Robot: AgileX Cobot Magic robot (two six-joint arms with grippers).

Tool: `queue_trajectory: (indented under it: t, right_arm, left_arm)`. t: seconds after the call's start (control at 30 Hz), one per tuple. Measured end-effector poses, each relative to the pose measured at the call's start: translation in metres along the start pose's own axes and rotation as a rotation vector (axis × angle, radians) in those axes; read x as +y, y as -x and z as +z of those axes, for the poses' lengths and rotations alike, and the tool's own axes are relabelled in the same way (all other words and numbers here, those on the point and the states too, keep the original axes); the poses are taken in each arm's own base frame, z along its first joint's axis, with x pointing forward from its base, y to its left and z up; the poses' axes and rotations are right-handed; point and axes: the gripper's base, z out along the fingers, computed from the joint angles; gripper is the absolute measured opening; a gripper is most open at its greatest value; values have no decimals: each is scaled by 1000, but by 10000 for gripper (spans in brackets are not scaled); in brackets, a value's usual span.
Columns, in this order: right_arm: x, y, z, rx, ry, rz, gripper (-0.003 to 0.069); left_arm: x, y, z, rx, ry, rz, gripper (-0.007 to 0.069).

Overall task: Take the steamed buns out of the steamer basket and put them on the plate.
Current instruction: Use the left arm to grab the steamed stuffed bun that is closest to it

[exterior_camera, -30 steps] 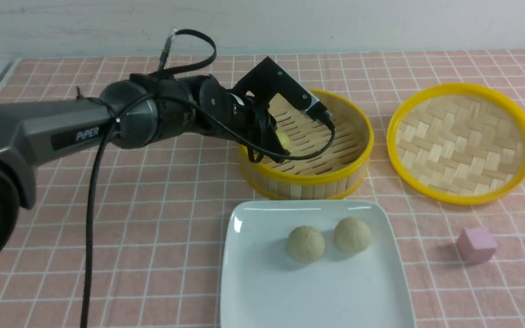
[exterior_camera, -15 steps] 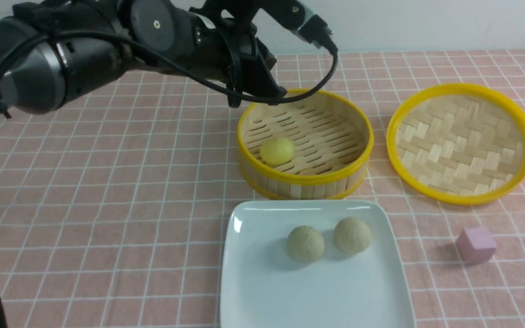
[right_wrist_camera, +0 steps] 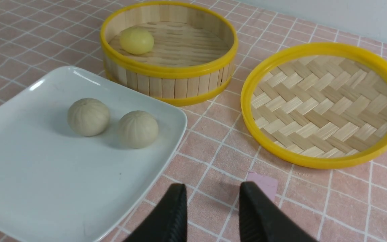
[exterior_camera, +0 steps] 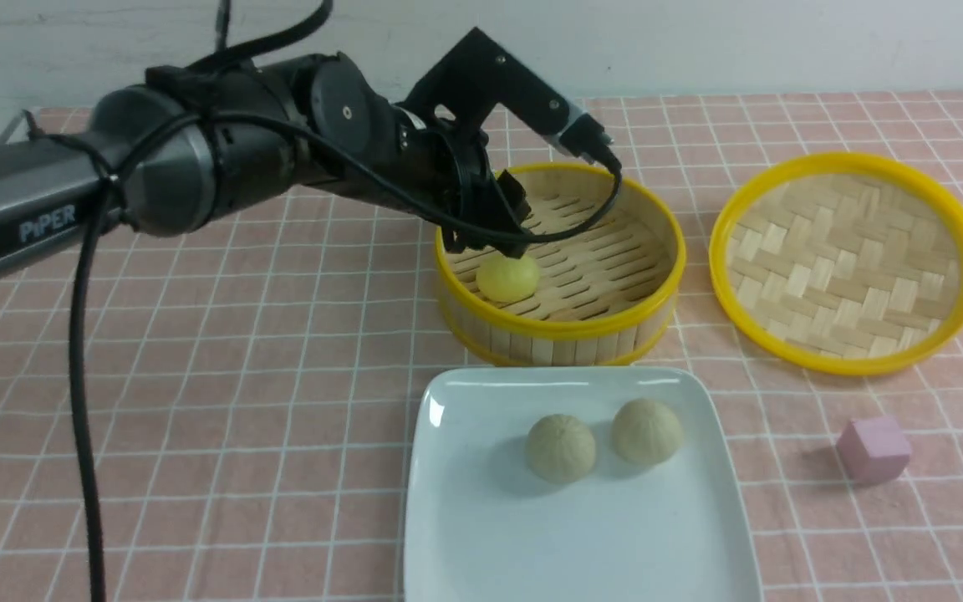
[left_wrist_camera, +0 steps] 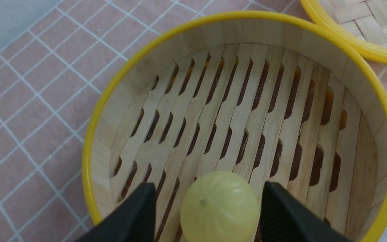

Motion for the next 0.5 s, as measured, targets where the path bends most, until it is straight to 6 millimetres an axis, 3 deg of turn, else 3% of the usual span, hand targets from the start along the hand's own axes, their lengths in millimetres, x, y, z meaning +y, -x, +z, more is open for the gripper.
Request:
queue_trajectory:
  t: [0.3,0.5]
  right_arm:
    - [0,0,0,0,0,0,244]
    - [0,0,0,0,1,2,244]
  left_arm:
    - [-4,-29,40,64,-9,-45,412]
    - [-6,-39,51,91,-17,-51,395]
